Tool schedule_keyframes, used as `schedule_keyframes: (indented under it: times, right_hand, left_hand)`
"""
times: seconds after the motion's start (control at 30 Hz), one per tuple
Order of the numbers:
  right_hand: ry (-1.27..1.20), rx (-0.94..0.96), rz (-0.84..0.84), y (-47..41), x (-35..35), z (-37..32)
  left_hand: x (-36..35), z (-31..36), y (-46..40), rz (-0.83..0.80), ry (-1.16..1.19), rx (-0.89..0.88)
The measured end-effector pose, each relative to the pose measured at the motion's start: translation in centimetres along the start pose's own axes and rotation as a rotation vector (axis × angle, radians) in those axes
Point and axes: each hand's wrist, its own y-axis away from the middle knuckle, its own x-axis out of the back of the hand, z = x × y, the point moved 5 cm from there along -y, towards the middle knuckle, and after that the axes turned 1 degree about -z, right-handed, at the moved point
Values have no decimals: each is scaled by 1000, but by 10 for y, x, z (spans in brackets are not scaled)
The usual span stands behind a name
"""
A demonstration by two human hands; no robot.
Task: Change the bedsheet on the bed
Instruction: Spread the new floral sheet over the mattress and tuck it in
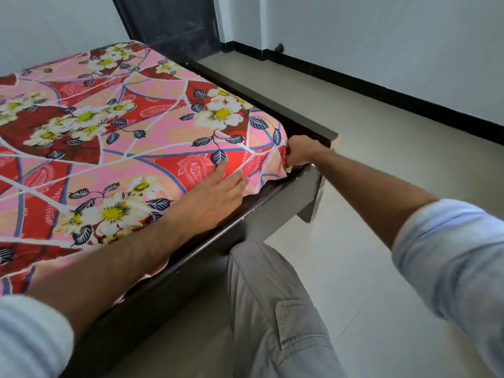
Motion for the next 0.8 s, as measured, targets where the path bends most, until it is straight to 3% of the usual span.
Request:
schedule_keyframes:
  times: [0.1,0.27,0.43,0.5,0.57,0.67,0.8]
  right_hand:
    - [-115,-59,25,-12,-24,3]
    - [-145,-111,144,-18,-42,8]
    - [-70,-100,34,-16,-35,9]
    - [-32,-83,50,-10,-23,21]
    - [-56,-30,161,5,-13,31]
    - [-178,76,295,39,-23,25]
    - [-308,128,361,46,-32,4]
  left_hand:
    - [-16,5,-34,-87,-140,-152]
    - [-21,12,-82,-19,-253,-197]
    - [18,-9,-116,148,80,-257]
    - [41,-30,-105,374,176,-139]
    - [41,-36,-83,456,202,45]
    - [29,-26,-41,364,175,282]
    - [6,-44,11,254,351,574]
